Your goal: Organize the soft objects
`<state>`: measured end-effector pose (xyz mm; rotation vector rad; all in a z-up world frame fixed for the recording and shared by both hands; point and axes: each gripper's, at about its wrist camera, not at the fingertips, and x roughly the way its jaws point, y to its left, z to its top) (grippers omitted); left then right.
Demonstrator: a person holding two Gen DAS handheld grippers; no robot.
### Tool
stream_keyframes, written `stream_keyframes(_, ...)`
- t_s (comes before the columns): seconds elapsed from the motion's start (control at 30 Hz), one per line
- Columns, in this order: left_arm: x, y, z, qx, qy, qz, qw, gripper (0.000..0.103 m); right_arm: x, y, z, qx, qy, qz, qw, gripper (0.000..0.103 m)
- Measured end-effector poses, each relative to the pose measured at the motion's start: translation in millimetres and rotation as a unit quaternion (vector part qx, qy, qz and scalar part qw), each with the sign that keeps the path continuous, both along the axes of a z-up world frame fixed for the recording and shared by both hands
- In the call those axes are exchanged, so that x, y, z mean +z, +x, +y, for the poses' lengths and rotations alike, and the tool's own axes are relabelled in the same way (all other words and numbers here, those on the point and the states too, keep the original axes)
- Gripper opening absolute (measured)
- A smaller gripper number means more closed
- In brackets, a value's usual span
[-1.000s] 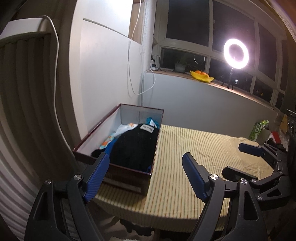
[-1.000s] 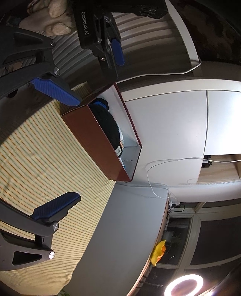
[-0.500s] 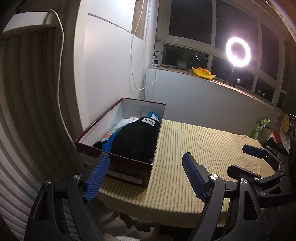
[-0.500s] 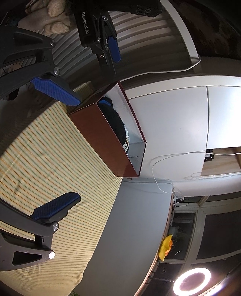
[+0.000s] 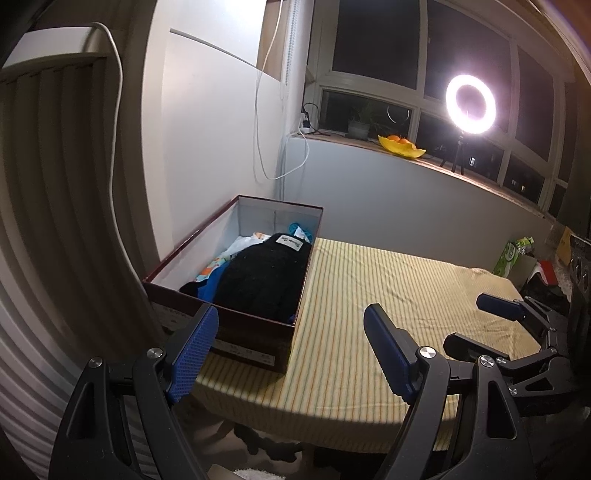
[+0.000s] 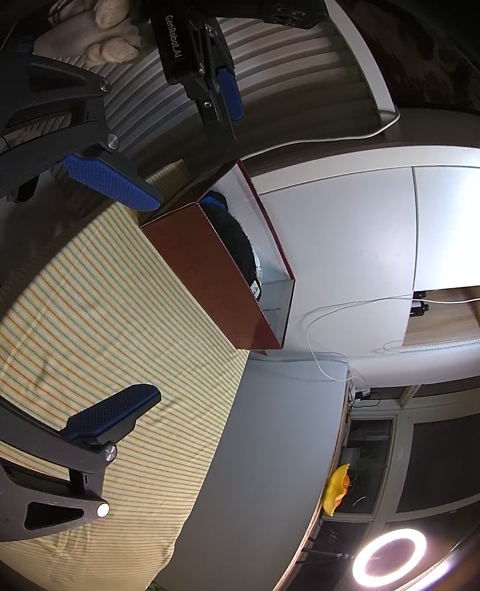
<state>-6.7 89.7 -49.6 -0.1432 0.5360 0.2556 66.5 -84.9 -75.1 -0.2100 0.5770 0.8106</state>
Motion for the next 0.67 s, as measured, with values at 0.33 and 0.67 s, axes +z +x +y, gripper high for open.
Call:
stream_keyframes(0.33, -0.6, 0.6, -0.3, 0.001, 0.001, 0.001, 1.0, 0.081, -0.6, -0.1, 0.4, -0.001, -0.001, 0.0, 1.0, 0.093)
stream_keyframes(0.67, -2.1, 0.5, -2.4, 0.013, 0.011, -0.001, 0.9999, 0.083, -3.8, -1.0, -0.1, -0.003, -0.003, 0.002, 1.0, 0.093)
